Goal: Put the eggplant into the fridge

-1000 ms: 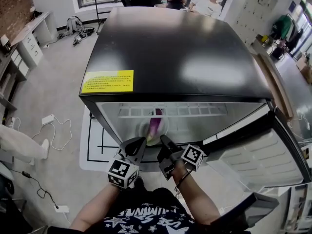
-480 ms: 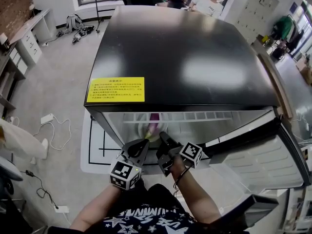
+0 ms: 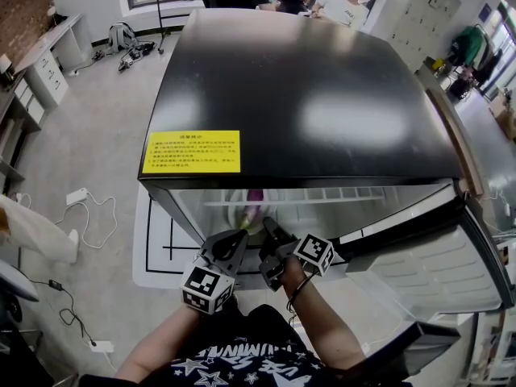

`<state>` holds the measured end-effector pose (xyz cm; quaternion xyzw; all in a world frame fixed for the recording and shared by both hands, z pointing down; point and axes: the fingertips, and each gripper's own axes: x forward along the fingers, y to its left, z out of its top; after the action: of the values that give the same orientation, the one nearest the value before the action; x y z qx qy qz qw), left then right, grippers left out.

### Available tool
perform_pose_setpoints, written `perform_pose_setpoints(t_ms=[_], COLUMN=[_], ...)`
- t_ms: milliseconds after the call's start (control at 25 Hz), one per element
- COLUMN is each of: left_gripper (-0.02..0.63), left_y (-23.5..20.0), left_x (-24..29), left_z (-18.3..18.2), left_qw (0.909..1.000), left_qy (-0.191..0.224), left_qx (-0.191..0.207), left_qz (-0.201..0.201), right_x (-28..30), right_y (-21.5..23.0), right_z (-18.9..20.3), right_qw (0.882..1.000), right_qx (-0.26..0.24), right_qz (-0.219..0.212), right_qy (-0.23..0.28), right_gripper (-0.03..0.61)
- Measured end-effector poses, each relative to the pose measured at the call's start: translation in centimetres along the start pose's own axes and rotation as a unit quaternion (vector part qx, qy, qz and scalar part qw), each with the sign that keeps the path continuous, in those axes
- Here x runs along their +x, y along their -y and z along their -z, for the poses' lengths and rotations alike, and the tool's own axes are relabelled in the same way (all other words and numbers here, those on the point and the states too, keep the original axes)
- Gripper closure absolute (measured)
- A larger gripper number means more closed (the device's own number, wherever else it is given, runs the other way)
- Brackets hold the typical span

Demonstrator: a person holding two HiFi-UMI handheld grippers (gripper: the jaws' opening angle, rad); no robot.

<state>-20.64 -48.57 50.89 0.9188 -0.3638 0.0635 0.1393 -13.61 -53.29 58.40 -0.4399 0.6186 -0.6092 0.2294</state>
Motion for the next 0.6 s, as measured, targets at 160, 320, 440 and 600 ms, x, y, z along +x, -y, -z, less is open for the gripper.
perform_pose_setpoints(t_ms=[160, 320, 440, 600], left_gripper=[0.606, 0.606, 0.606, 0.606], left_y=[-0.1, 0.1, 0.2, 0.5], left_x=[0.0, -0.1, 0.0, -0.2], left_z=[-0.1, -0.1, -0.2, -0.5], left_qw=[1.0, 0.9999, 0.9998, 0.9996], left_qy=[0.003, 0.006, 0.006, 0.006], left_qx=[-0.003, -0.007, -0.007, -0.002], left_qz=[-0.006, -0.012, -0.017, -0.026], right_x=[-0.1, -0.6, -1.1, -1.4], right_y=[-0.3, -0.2, 0.2, 0.6], right_z=[0.1, 0.1, 0.1, 0.5], right_qw=[1.0, 1.0, 0.999, 0.996], right_qx=[-0.015, -0.027, -0.046, -0.067], right_qz=[-0.004, 0.004, 0.02, 0.038], right_qy=[-0.004, -0.012, -0.018, -0.043], right_gripper=[0.528, 0.495, 0.497, 0.497])
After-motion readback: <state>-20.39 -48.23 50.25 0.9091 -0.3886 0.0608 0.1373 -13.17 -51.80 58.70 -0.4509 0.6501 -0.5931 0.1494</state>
